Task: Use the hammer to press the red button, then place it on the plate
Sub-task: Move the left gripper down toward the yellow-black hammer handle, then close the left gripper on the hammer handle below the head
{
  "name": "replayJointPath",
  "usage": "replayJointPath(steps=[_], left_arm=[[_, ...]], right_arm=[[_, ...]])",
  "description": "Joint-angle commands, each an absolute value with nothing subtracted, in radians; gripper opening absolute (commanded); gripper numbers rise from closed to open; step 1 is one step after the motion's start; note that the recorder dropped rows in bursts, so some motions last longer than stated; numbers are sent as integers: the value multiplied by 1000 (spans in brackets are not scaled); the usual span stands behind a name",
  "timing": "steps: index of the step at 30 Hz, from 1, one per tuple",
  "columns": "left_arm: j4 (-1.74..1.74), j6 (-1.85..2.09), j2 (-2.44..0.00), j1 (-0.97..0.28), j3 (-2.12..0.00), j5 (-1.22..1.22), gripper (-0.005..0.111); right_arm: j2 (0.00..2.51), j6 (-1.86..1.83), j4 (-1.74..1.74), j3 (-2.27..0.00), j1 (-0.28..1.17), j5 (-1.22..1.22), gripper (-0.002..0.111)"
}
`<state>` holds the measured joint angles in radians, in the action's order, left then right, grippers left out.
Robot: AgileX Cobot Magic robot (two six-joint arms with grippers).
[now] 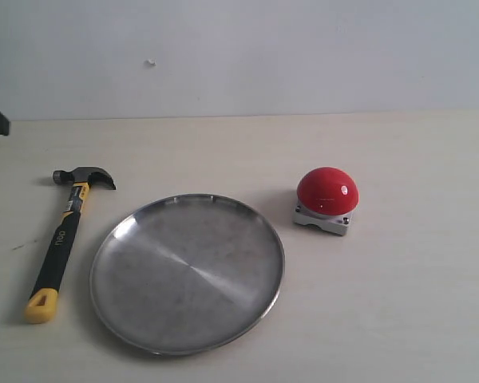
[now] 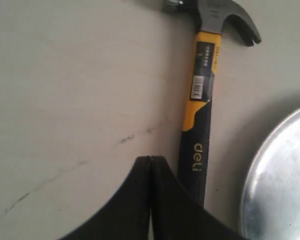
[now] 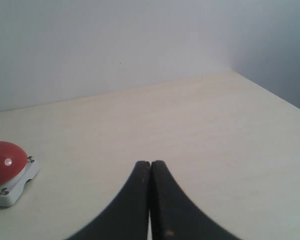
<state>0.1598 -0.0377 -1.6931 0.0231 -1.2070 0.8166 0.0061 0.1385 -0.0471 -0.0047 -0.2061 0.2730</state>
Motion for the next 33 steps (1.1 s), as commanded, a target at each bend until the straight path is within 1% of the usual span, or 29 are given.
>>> replayJointPath(steps=[1,4,7,9,11,22,33], left_arm=[[99,-36,-1868,-108,-1427,888,6],[79,-113,-2011,-164,-1602,926,30],[0,-134,-2128,-178,-1719,1031,54],[-12,-123,-2179,-178,-1744,1012,64],[-12,-110,-2205,-179,-1744,960,65],[-14,-78,-2284,-179,-1744,895,65],[-15,-74,-2339,-179,-1763,920,65]], right_arm=[[0,135,-50,0,-213,264,0],[0,135,-50,0,-213,264,0],[0,135,-50,0,-213,264,0],[0,135,-50,0,-213,264,0],[0,135,-50,0,-213,264,0],[0,135,-50,0,-213,264,0],[0,135,-50,0,-213,264,0]])
